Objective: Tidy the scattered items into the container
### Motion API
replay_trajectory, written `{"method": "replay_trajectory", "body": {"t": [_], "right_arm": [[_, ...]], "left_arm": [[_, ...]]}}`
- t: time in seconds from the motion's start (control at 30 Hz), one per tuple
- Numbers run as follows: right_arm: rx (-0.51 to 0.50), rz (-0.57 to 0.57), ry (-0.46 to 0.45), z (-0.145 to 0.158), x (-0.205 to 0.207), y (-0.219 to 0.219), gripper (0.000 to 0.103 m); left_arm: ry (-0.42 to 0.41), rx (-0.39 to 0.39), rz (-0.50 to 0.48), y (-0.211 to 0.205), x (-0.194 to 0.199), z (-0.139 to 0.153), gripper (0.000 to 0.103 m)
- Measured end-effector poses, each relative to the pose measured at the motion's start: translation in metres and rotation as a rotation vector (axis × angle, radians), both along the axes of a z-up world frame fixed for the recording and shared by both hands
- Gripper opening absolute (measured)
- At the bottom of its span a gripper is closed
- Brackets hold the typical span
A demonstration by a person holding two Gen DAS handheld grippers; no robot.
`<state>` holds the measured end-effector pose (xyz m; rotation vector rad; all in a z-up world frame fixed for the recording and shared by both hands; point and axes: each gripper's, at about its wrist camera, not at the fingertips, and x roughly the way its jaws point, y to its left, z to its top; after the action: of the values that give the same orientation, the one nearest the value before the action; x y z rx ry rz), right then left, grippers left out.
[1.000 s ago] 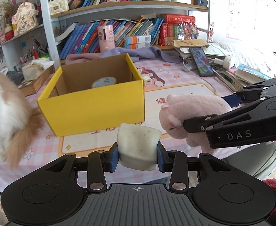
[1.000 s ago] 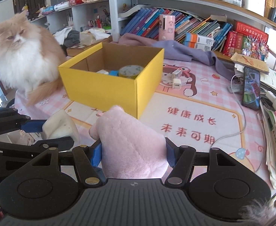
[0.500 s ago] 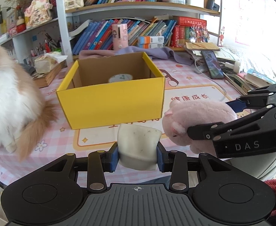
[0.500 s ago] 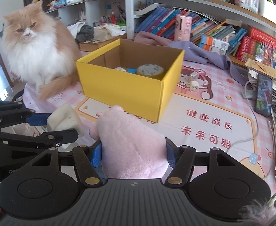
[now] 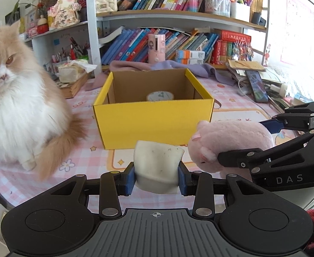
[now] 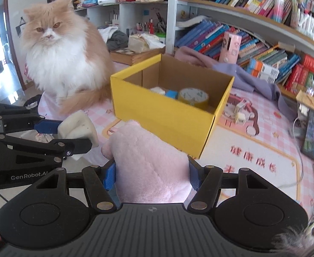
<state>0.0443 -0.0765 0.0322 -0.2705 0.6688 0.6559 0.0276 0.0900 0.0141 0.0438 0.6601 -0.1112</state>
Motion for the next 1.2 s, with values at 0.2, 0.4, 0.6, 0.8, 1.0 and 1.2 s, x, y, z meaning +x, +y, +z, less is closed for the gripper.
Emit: {"method": "replay_trajectory", "body": {"t": [0.2,0.4,0.6,0.8,1.0,1.2], "right_arm": [[0.024,-0.010,-0.066,0.017,0.020,0.003,0.062],[0.055,0.008,-0.126,0.034,0.051,0.009,0.062],[0.080,0.022,-0.155,0.045,0.099,0.014,0.062],[0.089,0.035,-0.163,0.042,0.149,0.025,0.062],[-0.034,0.122,-0.119,0.012,0.197,0.054,0.062],[-0.194,0.272,-0.111,-0.021,0.224,0.090,0.062]], "left_arm": [[-0.061,0.010,-0.010,0.001,0.018,0.016,0.037],[-0.108,0.019,-0.006,0.004,0.048,0.032,0.037],[-0.113,0.048,-0.003,0.004,0.093,0.044,0.037],[-0.106,0.073,0.022,0.009,0.146,0.054,0.037],[-0.026,0.127,0.006,0.006,0.212,0.041,0.037],[0.127,0.131,-0.023,0.006,0.276,0.012,0.037]]}}
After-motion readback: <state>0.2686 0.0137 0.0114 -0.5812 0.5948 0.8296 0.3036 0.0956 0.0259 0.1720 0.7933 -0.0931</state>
